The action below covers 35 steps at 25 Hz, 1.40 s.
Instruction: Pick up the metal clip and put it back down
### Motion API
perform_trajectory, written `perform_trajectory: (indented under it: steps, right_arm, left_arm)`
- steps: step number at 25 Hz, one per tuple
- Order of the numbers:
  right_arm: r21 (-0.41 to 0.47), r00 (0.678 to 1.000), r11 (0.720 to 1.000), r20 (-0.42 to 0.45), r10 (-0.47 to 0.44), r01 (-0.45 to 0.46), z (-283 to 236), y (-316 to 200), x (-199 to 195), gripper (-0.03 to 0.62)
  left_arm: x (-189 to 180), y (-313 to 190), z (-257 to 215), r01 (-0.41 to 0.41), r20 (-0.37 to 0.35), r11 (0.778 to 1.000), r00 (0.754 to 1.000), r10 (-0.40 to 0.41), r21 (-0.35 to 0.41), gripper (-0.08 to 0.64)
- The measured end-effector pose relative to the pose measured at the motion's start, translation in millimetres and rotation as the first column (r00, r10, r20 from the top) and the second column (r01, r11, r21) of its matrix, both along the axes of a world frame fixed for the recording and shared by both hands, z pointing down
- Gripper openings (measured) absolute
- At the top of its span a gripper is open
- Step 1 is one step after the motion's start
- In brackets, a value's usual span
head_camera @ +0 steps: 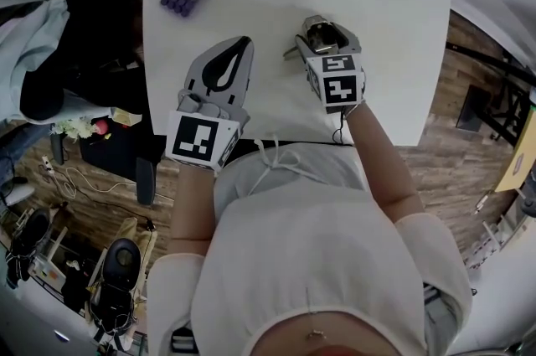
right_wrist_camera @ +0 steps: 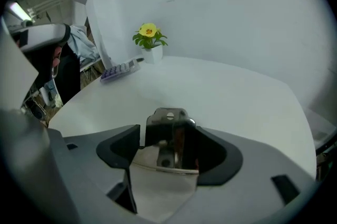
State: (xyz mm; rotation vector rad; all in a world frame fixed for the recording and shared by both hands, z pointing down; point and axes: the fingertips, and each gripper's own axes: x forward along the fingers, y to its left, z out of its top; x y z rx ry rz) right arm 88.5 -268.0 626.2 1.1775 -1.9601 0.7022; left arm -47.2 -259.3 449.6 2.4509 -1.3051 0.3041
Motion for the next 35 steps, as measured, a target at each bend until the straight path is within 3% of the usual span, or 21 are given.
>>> perform_trajectory:
  steps: [5, 14, 22, 29, 35]
  right_arm:
    - [-0.001, 1.000, 1.000, -0.009, 0.016, -0.016, 0.7, -1.1, 3.0, 0.299]
    - [-0.021, 1.000, 1.000, 0.012, 0.024, -0.024, -1.6, 3.4, 4.6, 0.295]
    - [0.126, 0.993, 0.987, 0.072, 0.093, -0.101, -60.7, 0.0, 13.3, 0.293]
    - [0.318, 0.985, 0.938, 0.144, 0.095, -0.137, -145.6, 2.0, 21.2, 0.293]
    - [0.513, 0.985, 0.849, 0.163, 0.052, -0.130, -222.6, 12.2, 29.5, 0.293]
  left_arm:
    - [0.4, -2.2, 1.6, 0.016, 0.002, 1.000, 1.000, -0.016, -0.001, 0.018]
    - [6.5, 3.2, -5.2, -0.017, 0.001, 1.000, 1.000, 0.017, 0.012, 0.018]
    - [3.0, 16.5, -39.3, -0.064, 0.011, 0.994, 0.998, 0.063, 0.083, 0.018]
    - [-4.5, 31.3, -77.2, -0.096, 0.029, 0.983, 0.995, 0.093, 0.159, 0.018]
    - [-10.8, 35.3, -112.4, -0.096, 0.038, 0.965, 0.995, 0.090, 0.244, 0.018]
